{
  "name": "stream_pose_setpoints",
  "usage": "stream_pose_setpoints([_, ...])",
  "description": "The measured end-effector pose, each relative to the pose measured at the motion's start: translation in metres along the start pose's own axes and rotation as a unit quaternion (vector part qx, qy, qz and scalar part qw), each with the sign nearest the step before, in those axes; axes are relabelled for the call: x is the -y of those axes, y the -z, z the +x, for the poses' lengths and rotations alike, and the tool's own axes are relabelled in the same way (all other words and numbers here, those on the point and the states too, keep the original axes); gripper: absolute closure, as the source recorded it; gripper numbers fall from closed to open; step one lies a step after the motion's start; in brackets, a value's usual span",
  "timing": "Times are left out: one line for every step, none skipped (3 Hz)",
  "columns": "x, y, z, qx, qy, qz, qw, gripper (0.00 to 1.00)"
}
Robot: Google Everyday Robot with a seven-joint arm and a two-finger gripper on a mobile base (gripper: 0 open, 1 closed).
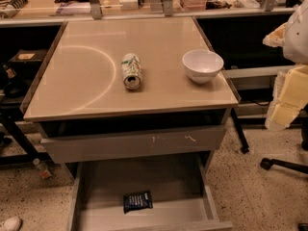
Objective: Pick rxbar blueberry from middle drawer and place on counter
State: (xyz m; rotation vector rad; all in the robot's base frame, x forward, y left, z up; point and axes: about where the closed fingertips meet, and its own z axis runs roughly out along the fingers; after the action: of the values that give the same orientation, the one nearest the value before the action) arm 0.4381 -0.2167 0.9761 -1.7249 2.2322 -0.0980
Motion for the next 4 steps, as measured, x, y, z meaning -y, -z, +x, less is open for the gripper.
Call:
stream_pose_setpoints([0.0, 0.0, 0.0, 0.0, 0.0, 0.0, 1.0, 0.0])
stream_pose_setpoints([-0.018, -0.022, -0.001, 0.013, -0.013, -0.013, 0.9997, 0.0])
stream_pose_setpoints([-0.053, -0.067, -0.007, 0.038, -0.029, -0.042, 0.998, 0.0])
stream_pose_setpoints([-0.078, -0.113, -0.008, 0.051, -0.037, -0.067, 0.9958, 0.0])
